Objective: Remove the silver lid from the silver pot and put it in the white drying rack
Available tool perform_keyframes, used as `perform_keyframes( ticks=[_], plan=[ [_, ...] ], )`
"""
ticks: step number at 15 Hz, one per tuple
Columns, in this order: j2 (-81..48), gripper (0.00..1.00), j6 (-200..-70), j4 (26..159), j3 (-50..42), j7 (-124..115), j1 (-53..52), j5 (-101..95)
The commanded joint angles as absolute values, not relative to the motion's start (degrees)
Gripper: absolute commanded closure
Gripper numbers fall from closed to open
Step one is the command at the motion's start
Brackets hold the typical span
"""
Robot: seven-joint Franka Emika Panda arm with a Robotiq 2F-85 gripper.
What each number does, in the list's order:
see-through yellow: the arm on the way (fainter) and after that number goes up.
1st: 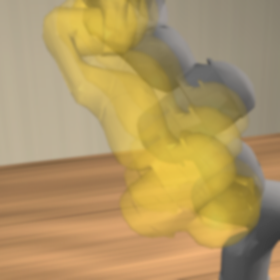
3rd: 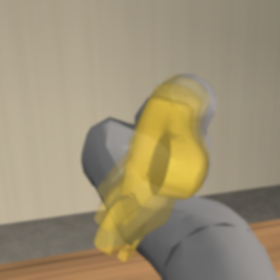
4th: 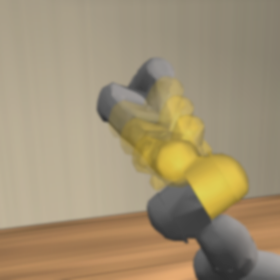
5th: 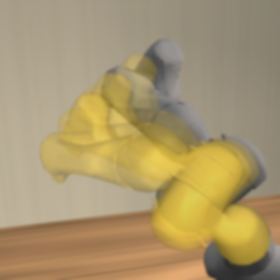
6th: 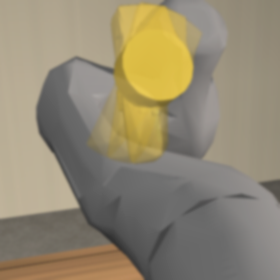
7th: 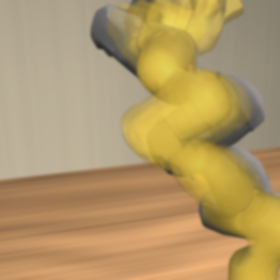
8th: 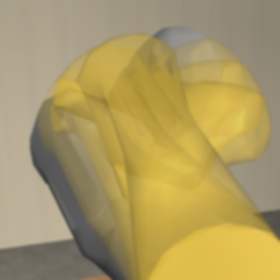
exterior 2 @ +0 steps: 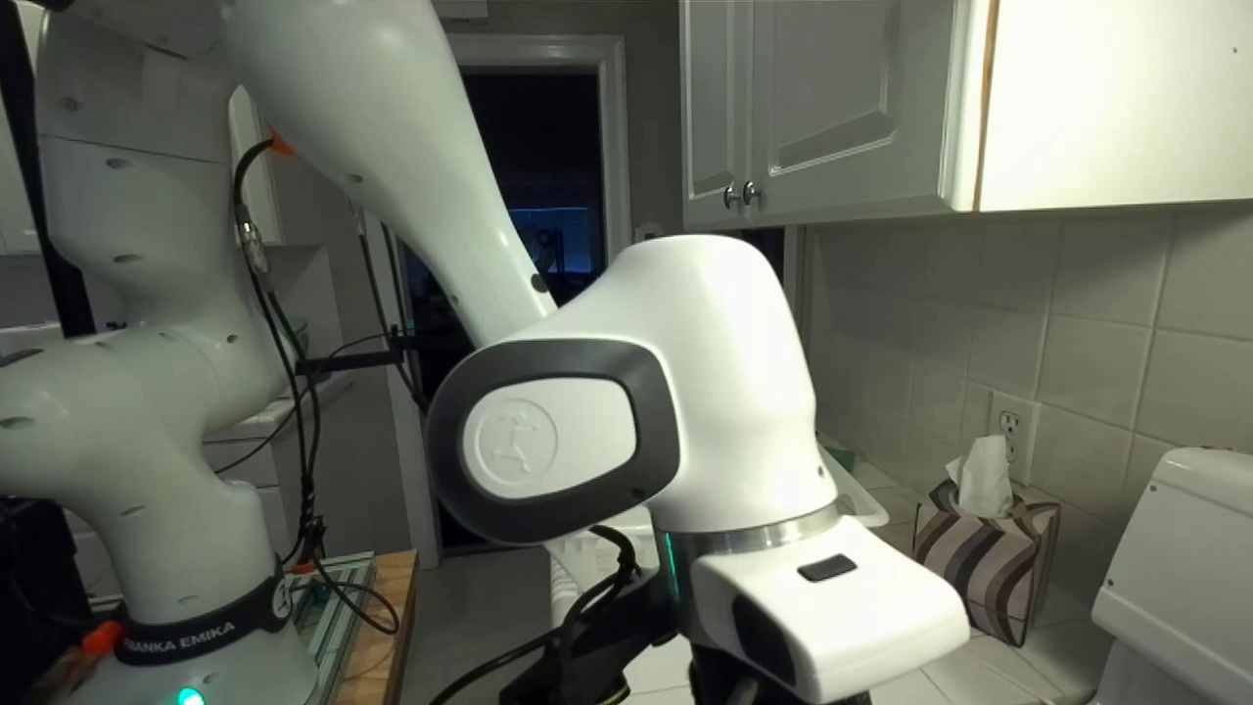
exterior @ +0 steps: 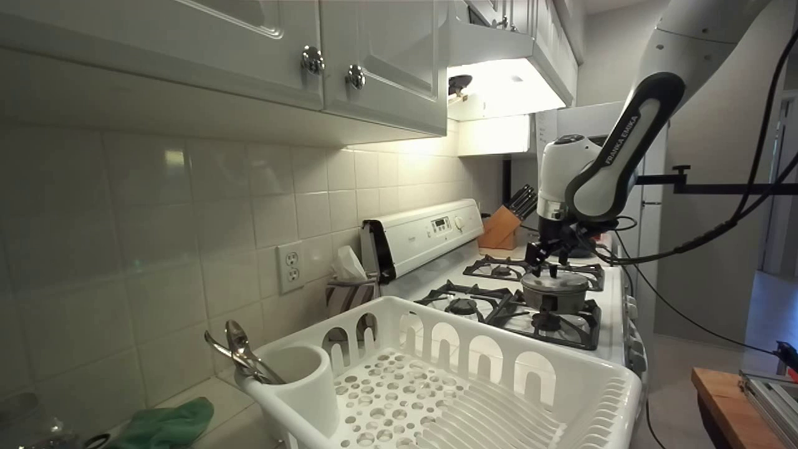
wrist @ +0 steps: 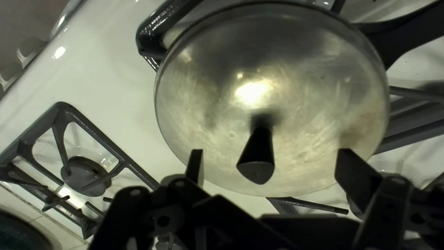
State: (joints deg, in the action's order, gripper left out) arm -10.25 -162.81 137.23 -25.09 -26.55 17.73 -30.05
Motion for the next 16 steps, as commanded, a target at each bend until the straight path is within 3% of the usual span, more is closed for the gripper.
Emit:
perform_keyframes(
  ticks=[1, 2, 4, 5, 6, 8, 15, 16],
  plan=[
    [-11.7, 0.23, -164.1, 136.3, -26.8, -27.2, 15.7, -28.3],
    [-11.7, 0.23, -164.1, 136.3, -27.0, -27.2, 15.4, -28.2],
    [-11.9, 0.14, -164.1, 136.3, -27.3, -27.4, 15.0, -28.2],
    [-11.9, 0.31, -164.0, 136.2, -27.5, -27.5, 14.8, -28.0],
    [-12.0, 0.40, -164.0, 136.2, -27.6, -27.5, 14.6, -27.9],
    [-12.1, 0.47, -163.9, 136.2, -27.7, -27.6, 14.3, -27.8],
    [-12.4, 0.98, -163.4, 135.4, -28.4, -28.1, 13.8, -27.6],
    [-12.5, 0.96, -163.2, 135.2, -28.5, -28.3, 13.6, -27.5]
  ],
)
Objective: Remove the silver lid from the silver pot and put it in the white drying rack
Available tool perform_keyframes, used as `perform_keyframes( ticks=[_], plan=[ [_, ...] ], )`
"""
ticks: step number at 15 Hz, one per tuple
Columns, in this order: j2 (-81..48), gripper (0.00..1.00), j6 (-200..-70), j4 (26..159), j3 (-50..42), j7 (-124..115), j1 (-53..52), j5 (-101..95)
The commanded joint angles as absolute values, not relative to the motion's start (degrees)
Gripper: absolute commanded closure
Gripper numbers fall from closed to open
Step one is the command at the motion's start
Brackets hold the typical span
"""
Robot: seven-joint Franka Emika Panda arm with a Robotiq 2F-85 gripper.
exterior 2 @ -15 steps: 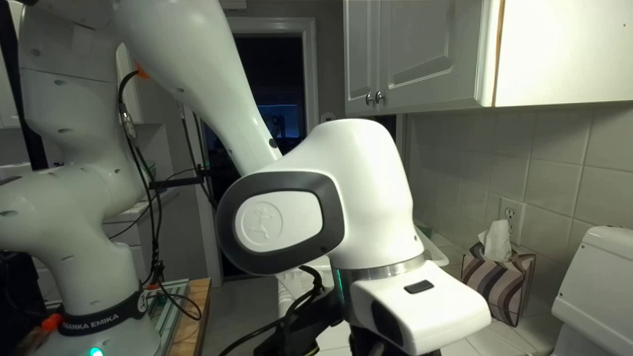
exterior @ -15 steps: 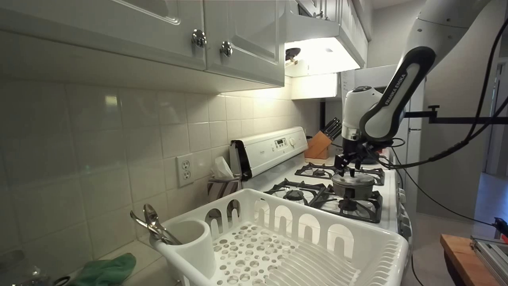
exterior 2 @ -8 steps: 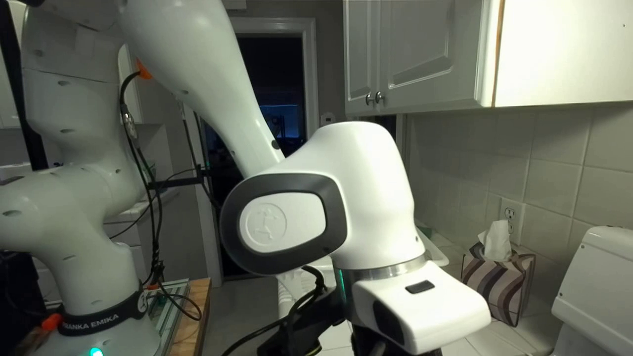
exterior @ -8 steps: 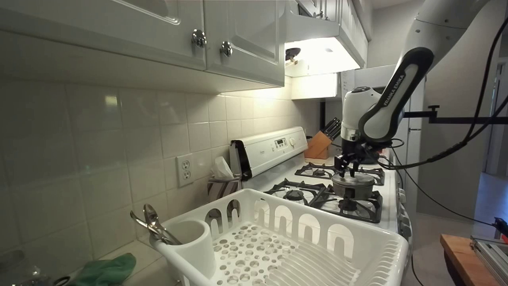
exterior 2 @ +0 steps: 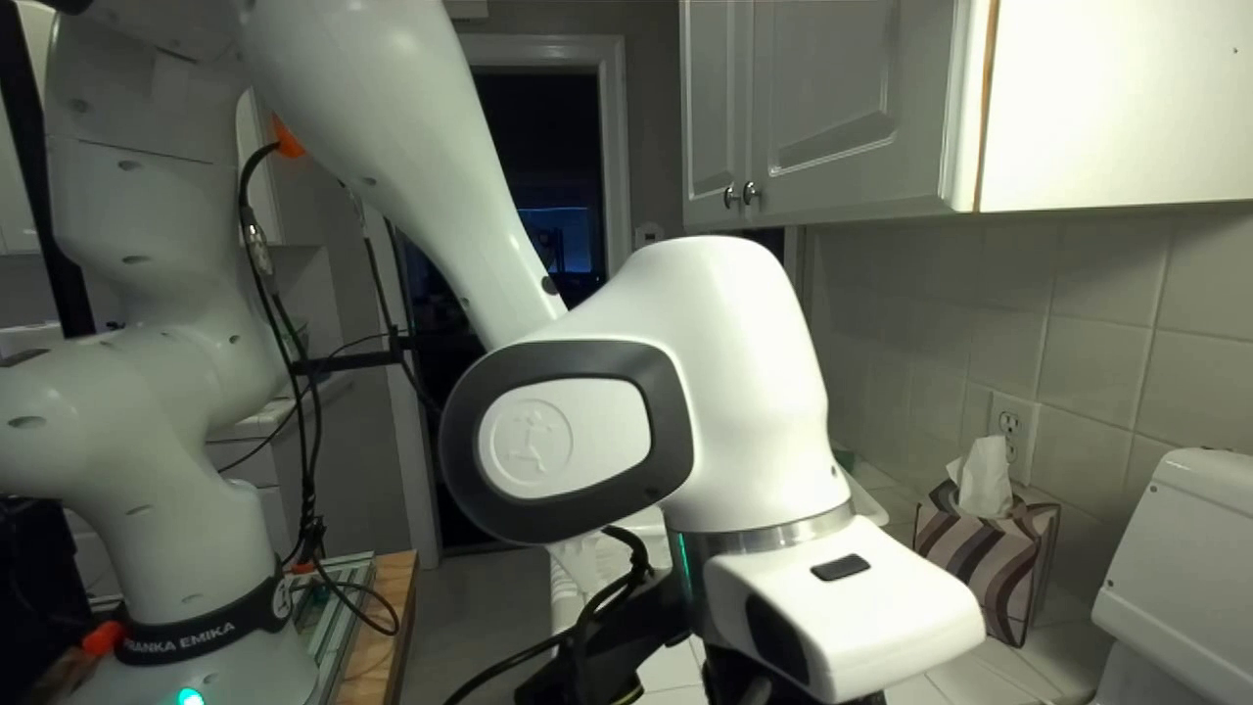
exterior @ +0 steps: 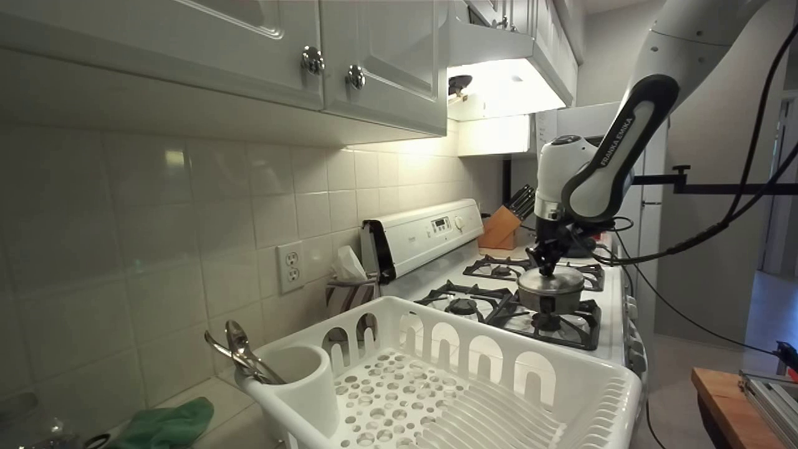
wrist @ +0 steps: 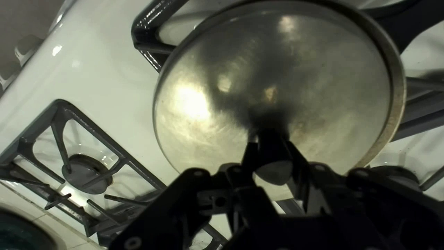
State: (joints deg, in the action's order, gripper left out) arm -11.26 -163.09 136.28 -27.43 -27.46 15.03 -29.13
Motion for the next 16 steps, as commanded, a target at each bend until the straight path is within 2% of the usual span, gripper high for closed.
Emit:
perform_keyframes(
  ticks=[1, 16],
  plan=[
    [-12.7, 0.94, -163.1, 135.1, -28.6, -28.5, 13.5, -27.4],
    [-9.5, 0.94, -160.9, 133.8, -30.3, -30.9, 10.1, -29.5]
  ],
)
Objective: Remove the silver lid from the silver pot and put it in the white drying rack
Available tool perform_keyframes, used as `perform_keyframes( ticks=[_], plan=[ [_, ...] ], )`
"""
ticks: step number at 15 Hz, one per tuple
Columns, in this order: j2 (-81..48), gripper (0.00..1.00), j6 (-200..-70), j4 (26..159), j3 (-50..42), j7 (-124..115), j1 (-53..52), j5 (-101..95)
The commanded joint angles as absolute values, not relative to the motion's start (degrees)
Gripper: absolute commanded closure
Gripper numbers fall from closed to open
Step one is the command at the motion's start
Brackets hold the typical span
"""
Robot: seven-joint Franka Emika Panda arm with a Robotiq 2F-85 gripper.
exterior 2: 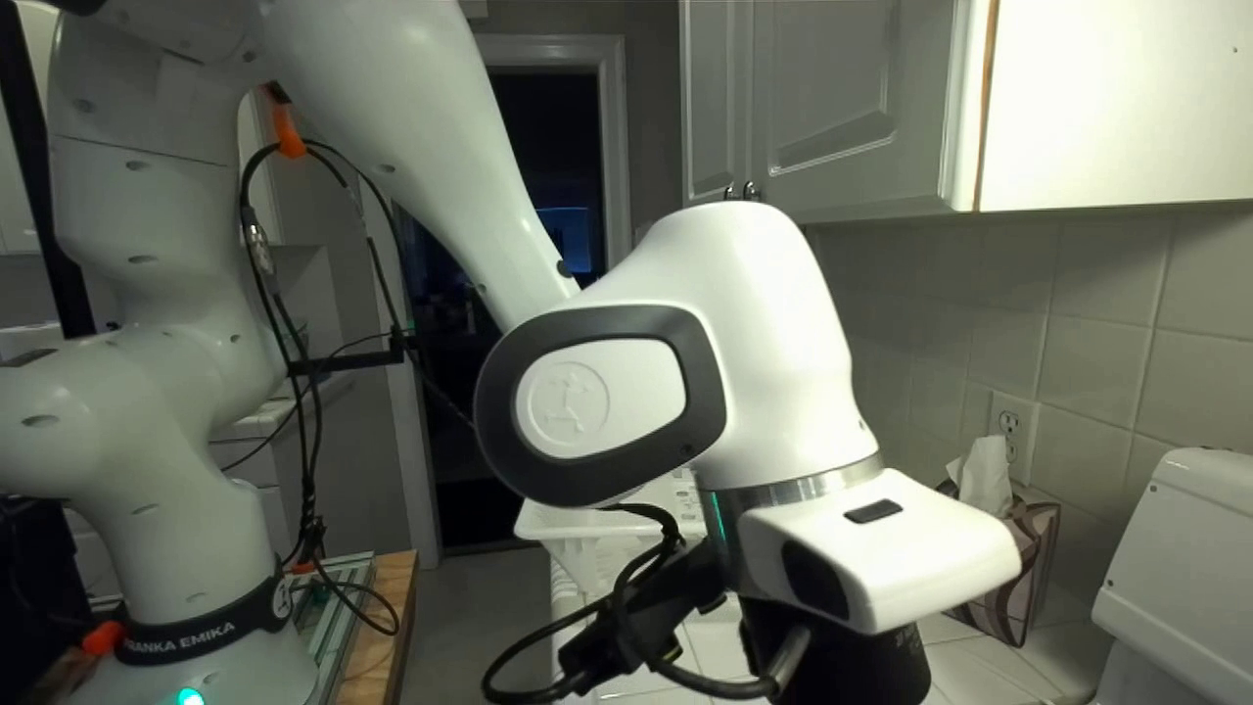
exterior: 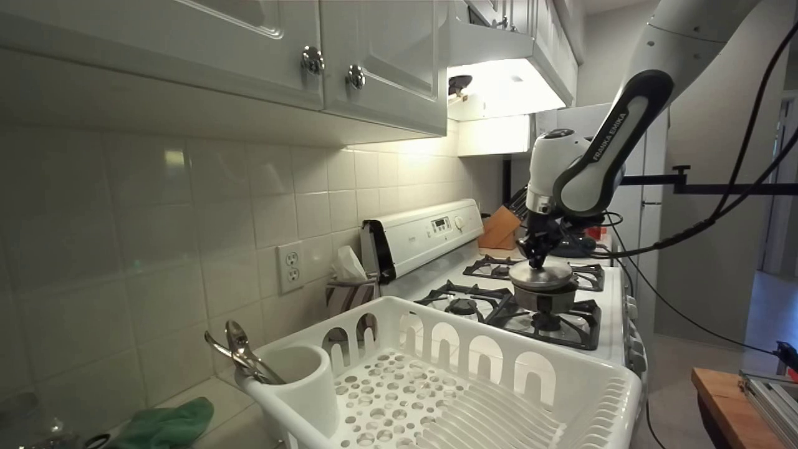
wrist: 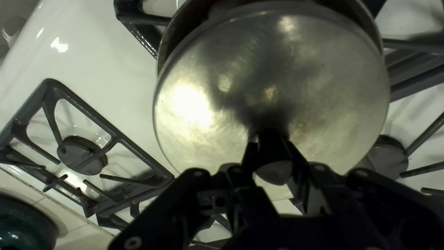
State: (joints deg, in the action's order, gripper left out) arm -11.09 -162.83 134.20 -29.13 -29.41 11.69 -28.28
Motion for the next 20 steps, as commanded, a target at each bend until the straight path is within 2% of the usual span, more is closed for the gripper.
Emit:
perform_keyframes(
  ticks=[1, 10, 20],
  plan=[
    [-9.3, 0.94, -160.7, 133.6, -30.3, -30.9, 9.9, -29.7],
    [-3.6, 0.94, -161.5, 135.5, -26.2, -26.3, 8.9, -30.5],
    [2.6, 0.94, -163.3, 139.8, -11.8, -7.6, 7.7, -19.2]
  ],
)
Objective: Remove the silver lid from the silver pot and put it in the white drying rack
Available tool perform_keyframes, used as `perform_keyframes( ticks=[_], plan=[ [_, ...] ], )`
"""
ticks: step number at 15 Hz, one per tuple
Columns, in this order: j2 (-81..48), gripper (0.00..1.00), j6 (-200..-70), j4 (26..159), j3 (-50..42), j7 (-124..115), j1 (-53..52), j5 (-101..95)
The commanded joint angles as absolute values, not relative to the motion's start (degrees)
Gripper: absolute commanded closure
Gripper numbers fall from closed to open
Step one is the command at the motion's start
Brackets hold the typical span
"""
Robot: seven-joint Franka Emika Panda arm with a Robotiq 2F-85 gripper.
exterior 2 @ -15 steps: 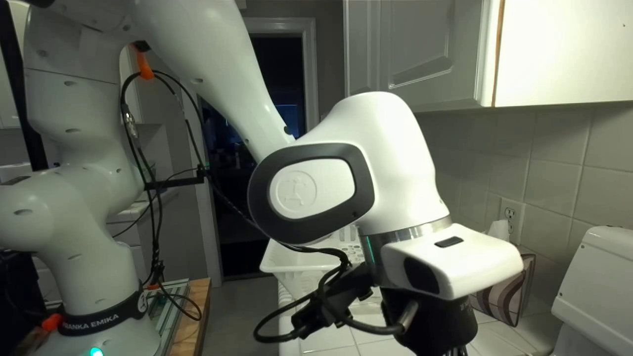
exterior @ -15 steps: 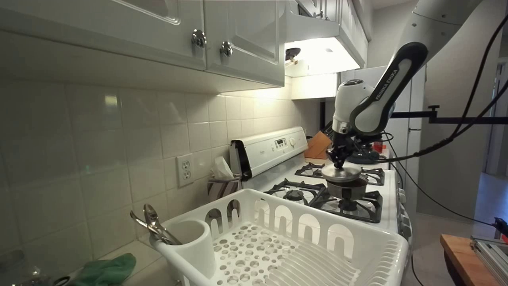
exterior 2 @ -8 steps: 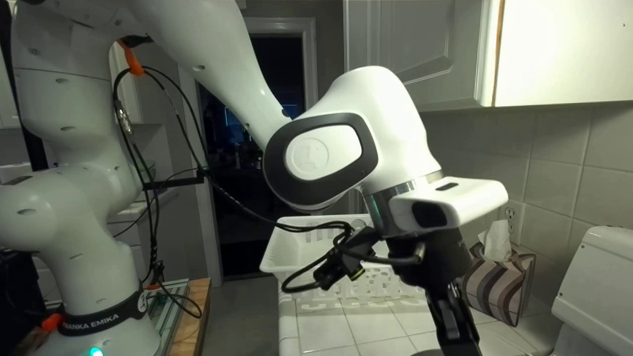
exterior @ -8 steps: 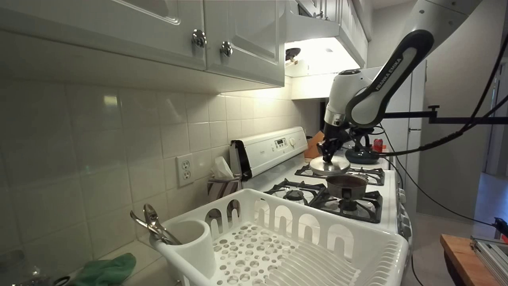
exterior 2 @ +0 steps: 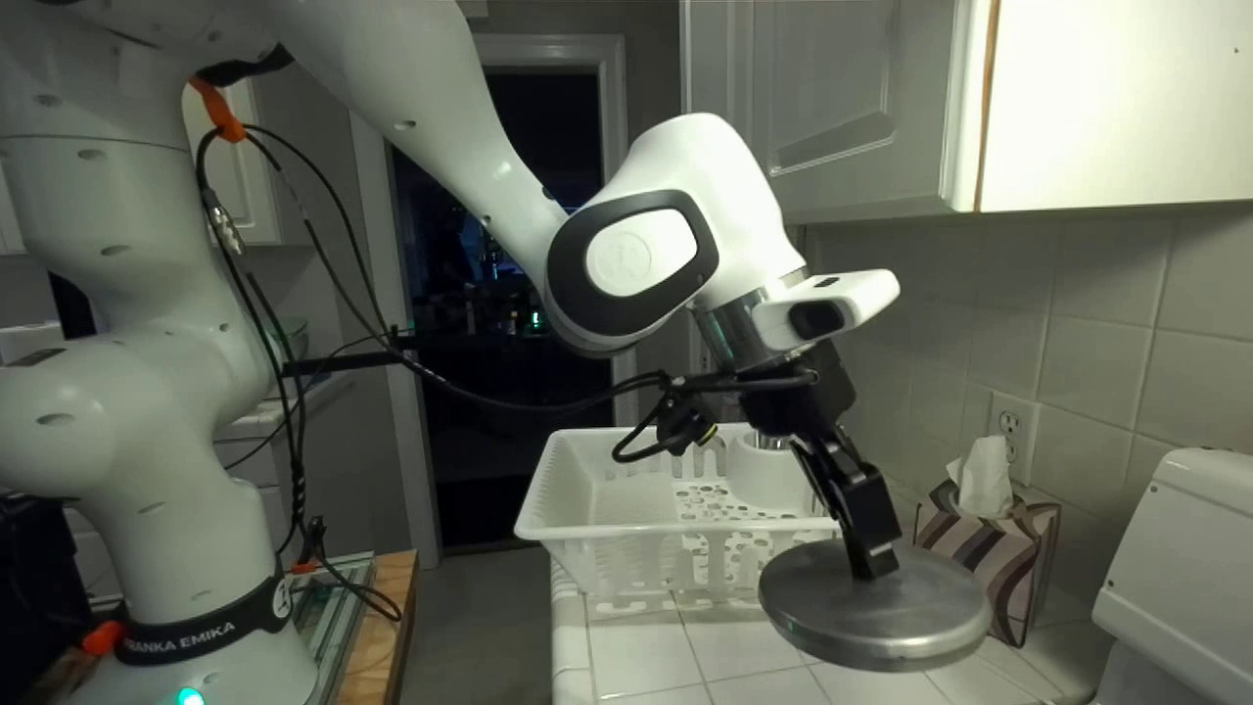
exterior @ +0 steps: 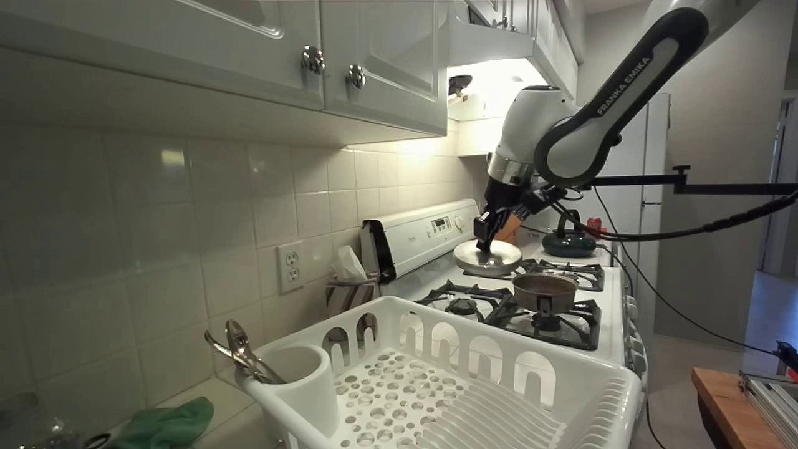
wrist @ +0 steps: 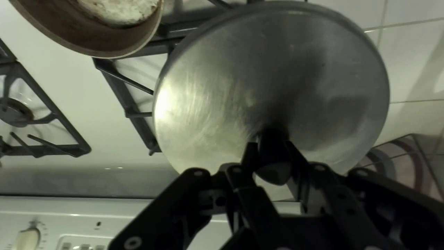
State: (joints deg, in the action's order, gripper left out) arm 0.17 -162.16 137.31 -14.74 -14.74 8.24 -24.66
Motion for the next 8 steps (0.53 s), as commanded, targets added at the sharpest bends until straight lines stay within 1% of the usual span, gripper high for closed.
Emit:
perform_keyframes(
  ticks=[1, 8],
  plan=[
    [2.9, 0.94, -163.5, 140.0, -10.6, -4.9, 7.2, -16.7],
    [2.9, 0.94, -161.8, 138.3, -4.4, 8.3, 2.9, -6.1]
  ],
)
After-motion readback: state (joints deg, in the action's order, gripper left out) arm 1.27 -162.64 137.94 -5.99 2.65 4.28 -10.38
